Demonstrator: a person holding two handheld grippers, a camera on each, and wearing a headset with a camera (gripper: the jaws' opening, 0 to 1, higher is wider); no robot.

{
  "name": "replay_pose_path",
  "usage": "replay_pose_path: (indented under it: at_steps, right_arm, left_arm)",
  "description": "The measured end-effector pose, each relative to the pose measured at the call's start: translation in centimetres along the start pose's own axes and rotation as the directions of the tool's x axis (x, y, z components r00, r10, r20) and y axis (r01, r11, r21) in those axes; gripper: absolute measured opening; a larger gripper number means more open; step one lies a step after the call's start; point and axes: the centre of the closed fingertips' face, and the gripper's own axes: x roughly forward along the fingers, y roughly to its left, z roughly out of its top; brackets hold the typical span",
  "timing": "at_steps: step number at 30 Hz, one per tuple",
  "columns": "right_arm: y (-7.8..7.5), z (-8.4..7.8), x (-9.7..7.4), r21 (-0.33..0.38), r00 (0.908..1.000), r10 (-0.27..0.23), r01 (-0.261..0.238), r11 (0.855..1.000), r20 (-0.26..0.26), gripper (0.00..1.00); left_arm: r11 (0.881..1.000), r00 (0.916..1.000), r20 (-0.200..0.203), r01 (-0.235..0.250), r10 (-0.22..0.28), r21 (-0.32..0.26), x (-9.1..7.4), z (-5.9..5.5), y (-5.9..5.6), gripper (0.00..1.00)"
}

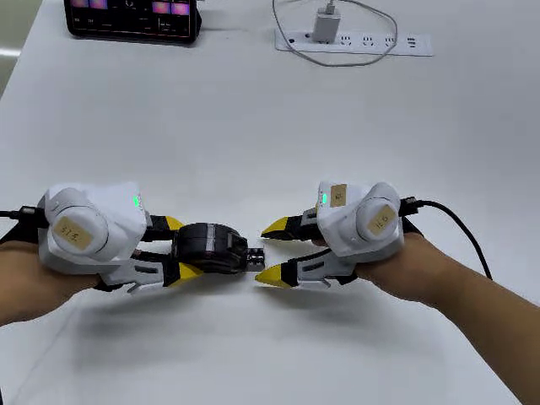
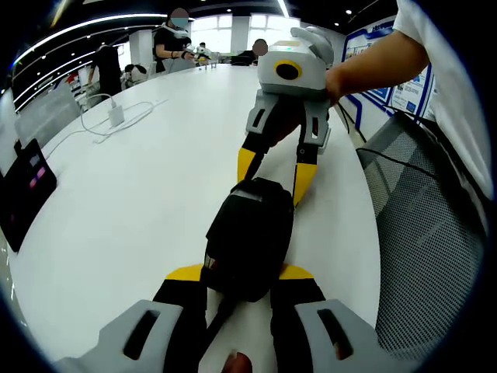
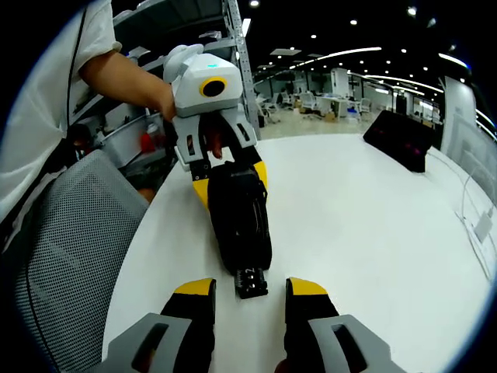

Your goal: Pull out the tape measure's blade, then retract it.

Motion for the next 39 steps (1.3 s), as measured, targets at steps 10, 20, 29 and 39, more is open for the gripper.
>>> replay_pose_path:
  at_steps: [10,20,29,39]
  right_arm:
    - [0.1,0.2,0.6,-0.041,0.9999,0.012,-0.012,0.999,-0.003,0.26]
    - [0.1,0.0,1.0,-0.059,0.9998,0.018,-0.019,0.998,-0.011,0.19]
    - [0.2,-0.1,1.6,-0.077,0.9996,0.022,-0.023,0.997,-0.017,0.13]
    - [0.2,-0.1,1.6,-0.09,0.9997,0.019,-0.021,0.996,-0.017,0.12]
  left_arm:
    - [1.0,1.0,-0.006,0.006,-0.006,0.007,0.0,0.0,-0.1,0.26]
    - [1.0,1.0,-0.006,0.006,-0.006,0.009,0.0,-0.1,-0.1,0.26]
    - [1.0,0.9999,-0.006,0.008,-0.008,0.016,0.0,-0.1,-0.2,0.26]
    - [1.0,1.0,-0.008,0.004,-0.004,0.021,0.0,-0.1,-0.2,0.26]
